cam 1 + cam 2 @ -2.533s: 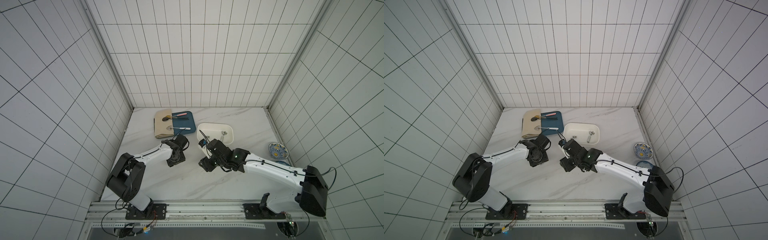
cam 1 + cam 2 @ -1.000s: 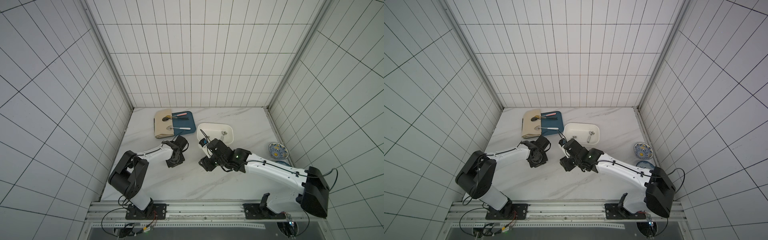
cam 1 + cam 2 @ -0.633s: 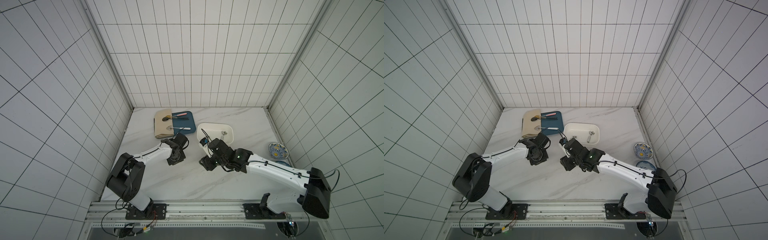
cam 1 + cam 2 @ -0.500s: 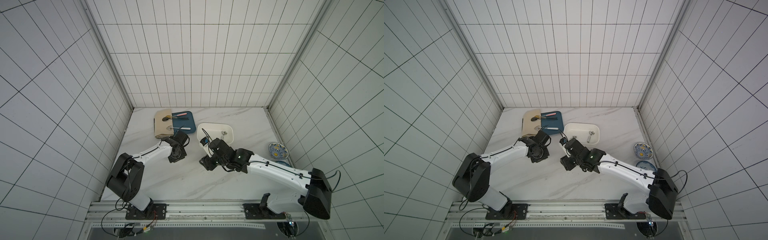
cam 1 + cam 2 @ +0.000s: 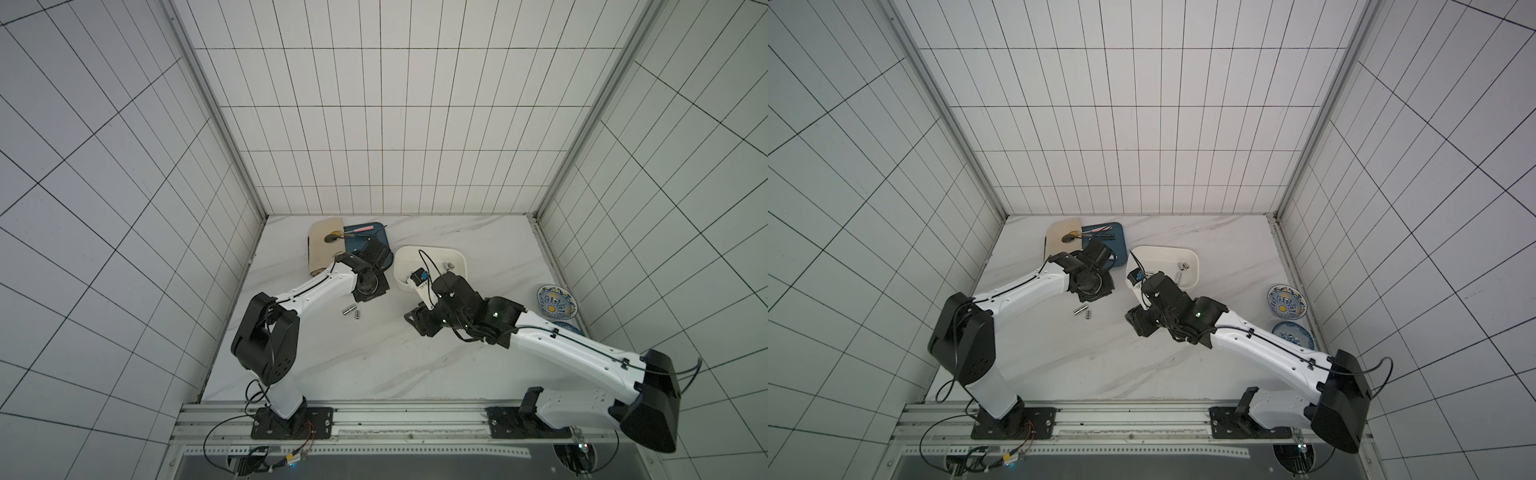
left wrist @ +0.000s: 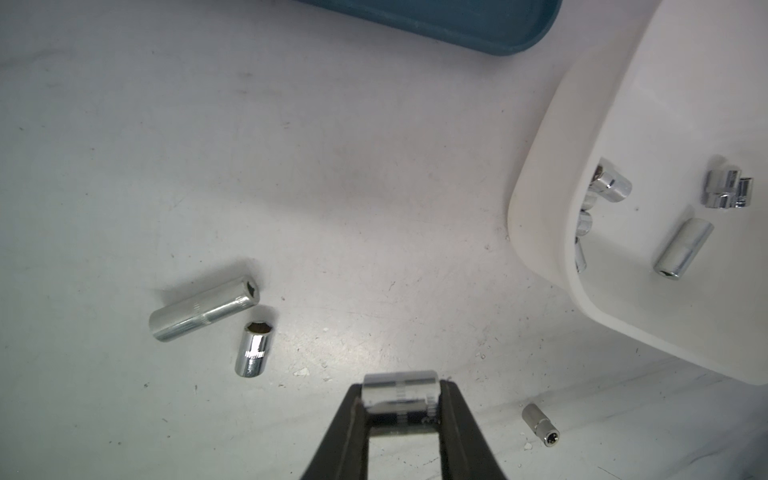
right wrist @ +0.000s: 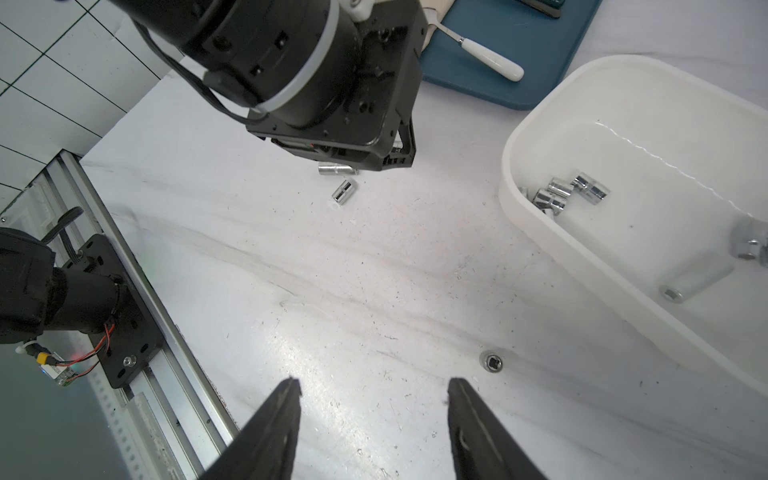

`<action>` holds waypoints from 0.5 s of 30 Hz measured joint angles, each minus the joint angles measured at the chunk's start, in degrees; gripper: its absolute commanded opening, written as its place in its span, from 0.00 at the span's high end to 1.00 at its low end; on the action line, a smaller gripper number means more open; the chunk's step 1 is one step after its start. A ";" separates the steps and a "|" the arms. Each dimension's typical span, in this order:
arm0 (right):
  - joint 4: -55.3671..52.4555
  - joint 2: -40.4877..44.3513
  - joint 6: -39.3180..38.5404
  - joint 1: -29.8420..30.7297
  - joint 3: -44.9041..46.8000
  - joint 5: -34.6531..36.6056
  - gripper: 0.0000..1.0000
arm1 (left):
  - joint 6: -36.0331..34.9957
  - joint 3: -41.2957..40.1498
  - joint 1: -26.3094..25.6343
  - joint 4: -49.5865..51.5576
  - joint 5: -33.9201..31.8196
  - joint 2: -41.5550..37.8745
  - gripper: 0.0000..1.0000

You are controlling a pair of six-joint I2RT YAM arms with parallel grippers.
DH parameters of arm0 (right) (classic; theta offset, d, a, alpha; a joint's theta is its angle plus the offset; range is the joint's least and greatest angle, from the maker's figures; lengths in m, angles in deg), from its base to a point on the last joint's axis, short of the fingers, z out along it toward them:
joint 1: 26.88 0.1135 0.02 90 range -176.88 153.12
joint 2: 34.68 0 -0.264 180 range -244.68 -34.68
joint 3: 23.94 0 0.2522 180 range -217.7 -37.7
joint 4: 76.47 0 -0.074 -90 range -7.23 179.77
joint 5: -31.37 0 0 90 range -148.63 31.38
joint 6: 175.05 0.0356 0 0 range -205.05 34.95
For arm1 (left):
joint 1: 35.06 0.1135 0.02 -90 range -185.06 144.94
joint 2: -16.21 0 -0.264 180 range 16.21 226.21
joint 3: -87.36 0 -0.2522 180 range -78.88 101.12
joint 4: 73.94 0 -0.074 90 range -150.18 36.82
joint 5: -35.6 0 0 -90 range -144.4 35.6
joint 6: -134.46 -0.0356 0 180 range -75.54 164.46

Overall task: Put the socket on the desktop into the storage box
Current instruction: Place the socket head in the storage box.

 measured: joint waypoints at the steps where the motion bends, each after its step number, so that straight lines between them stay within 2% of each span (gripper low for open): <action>1: -0.02 0.35 -0.02 -0.61 0.22 -0.28 0.40 | -0.07 1.29 -0.15 0.17 0.20 0.74 0.73; 15: -1.57 3.61 1.09 -8.50 0.55 -2.14 0.40 | -1.49 19.12 -1.27 1.40 2.29 11.76 0.73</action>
